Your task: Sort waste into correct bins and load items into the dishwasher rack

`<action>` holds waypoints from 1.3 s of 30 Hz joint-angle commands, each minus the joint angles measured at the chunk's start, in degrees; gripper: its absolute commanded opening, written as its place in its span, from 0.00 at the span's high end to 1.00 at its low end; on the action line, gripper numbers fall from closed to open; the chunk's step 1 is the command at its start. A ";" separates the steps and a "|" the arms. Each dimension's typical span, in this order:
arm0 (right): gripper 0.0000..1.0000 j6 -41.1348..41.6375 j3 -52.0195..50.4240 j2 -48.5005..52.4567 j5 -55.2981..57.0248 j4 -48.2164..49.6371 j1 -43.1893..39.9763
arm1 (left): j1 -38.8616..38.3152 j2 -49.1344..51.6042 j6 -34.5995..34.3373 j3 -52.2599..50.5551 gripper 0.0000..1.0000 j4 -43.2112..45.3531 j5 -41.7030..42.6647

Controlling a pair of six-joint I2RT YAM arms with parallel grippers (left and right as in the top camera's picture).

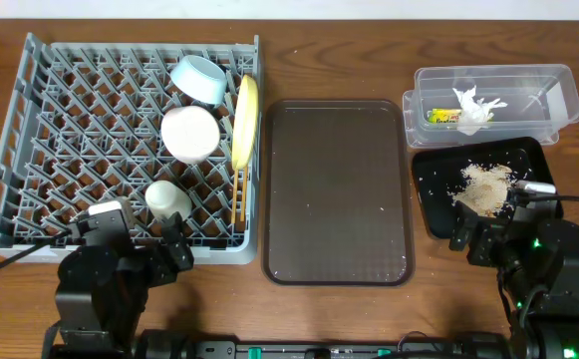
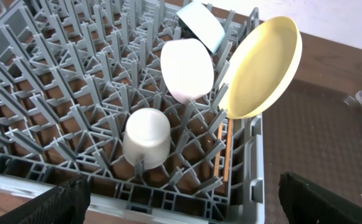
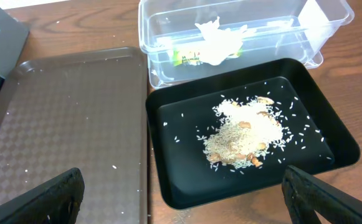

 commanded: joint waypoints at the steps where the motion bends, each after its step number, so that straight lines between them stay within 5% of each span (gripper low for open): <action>1: 0.01 -0.37 -0.57 -0.11 0.98 -0.24 0.20 | -0.22 0.02 0.76 -0.57 0.02 -0.63 -0.68; 27: 0.01 -0.79 -3.08 -2.95 2.75 -3.52 0.17 | -0.22 0.07 0.76 -0.57 0.02 -1.55 -0.68; 39: 0.01 -0.81 -23.80 -25.94 2.51 19.19 6.69 | -0.22 0.07 0.76 -0.57 0.01 -1.55 -0.68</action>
